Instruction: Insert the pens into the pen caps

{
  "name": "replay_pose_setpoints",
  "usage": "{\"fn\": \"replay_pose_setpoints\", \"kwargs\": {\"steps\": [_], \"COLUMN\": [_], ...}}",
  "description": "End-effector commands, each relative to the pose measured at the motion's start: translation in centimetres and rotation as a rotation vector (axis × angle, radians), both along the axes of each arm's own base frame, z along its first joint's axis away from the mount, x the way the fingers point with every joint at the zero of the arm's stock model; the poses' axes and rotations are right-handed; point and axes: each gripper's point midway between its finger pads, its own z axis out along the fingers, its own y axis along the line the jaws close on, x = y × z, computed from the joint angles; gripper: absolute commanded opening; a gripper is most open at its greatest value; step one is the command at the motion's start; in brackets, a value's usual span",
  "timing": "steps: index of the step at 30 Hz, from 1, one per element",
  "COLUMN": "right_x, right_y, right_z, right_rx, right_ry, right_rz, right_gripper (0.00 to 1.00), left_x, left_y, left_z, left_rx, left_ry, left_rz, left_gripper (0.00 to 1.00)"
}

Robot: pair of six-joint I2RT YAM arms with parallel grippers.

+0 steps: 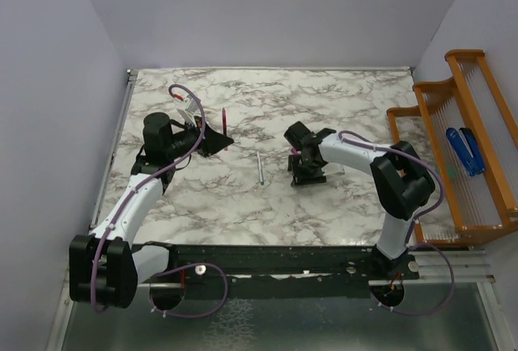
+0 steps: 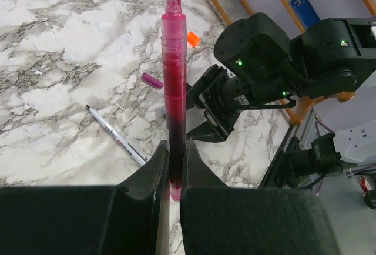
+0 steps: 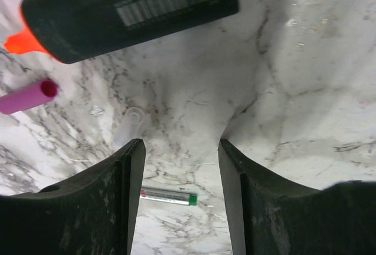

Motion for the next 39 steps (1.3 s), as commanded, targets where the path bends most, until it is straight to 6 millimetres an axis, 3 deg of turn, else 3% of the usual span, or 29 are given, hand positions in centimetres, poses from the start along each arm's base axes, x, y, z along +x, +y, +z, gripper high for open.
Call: {"fn": "replay_pose_setpoints", "kwargs": {"steps": [1, 20, 27, 39], "right_x": [2.6, 4.6, 5.2, 4.2], "right_y": [-0.2, -0.4, -0.6, -0.2], "right_z": [0.1, 2.5, 2.2, 0.9], "right_rx": [-0.016, -0.028, -0.01, 0.014], "right_ry": [-0.061, -0.136, -0.129, -0.064], "right_rz": [-0.066, -0.071, -0.116, -0.121], "right_gripper": [0.56, 0.52, 0.52, 0.51], "left_x": [0.4, 0.3, 0.1, 0.0], "left_y": [0.0, -0.2, -0.5, -0.8], "left_z": [1.0, 1.0, 0.9, 0.8], "left_rx": [0.01, 0.007, 0.013, 0.024], "left_ry": [-0.037, -0.037, -0.039, -0.039], "left_rz": [0.002, -0.013, -0.026, -0.035], "left_gripper": [0.0, 0.0, 0.0, 0.0]}}
